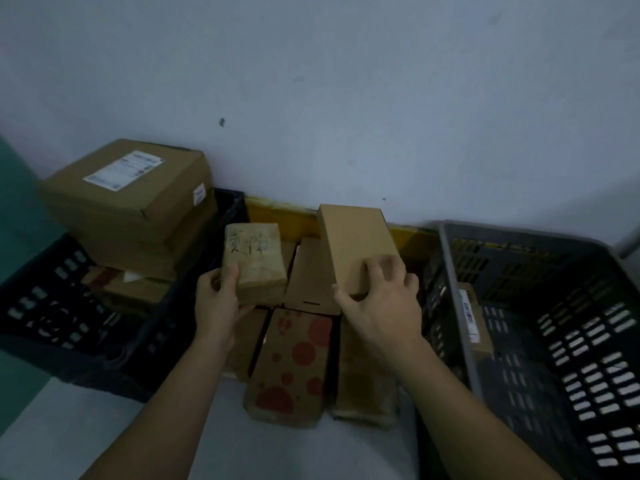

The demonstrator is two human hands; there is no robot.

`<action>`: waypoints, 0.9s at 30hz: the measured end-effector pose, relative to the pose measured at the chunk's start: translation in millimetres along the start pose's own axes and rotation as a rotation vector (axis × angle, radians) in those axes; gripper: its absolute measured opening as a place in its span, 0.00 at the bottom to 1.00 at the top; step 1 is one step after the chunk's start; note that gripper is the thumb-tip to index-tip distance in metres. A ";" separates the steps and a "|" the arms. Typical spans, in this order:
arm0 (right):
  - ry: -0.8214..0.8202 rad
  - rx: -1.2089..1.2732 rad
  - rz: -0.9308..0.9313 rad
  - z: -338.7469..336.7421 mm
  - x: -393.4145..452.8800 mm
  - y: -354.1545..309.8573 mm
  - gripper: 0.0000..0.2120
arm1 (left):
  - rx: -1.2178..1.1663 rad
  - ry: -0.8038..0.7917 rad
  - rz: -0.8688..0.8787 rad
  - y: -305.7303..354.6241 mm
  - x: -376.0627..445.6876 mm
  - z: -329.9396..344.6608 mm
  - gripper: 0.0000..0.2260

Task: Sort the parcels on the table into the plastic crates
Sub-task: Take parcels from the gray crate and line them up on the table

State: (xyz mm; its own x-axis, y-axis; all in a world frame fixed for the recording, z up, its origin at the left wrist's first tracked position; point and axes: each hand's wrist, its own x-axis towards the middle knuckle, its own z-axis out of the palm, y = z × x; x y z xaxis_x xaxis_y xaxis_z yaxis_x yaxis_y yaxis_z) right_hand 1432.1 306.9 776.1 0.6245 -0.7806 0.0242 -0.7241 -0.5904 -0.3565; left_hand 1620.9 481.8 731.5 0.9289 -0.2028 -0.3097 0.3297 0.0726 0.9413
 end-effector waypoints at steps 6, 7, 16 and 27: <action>-0.158 -0.057 0.156 66.3 6.1 -55.4 0.46 | 0.124 -0.092 -0.067 -16.2 57.4 -30.3 0.28; -0.169 -0.069 0.171 72.4 10.2 -61.8 0.46 | 0.150 -0.106 -0.068 -18.3 65.7 -31.1 0.28; -0.231 -0.156 0.226 122.2 40.5 -75.1 0.46 | 0.296 -0.158 -0.083 -45.9 138.6 -11.7 0.21; -0.401 -0.304 0.179 164.1 61.1 -82.8 0.50 | 0.902 -0.299 0.197 -59.3 174.4 17.7 0.46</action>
State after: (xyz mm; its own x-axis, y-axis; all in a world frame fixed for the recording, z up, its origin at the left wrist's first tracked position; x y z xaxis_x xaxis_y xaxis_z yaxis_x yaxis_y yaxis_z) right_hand 1578.3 341.8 653.8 0.5030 -0.7701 -0.3924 -0.8446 -0.5343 -0.0340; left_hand 1760.4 424.9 624.1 0.8317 -0.5158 -0.2056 -0.1958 -0.6190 0.7606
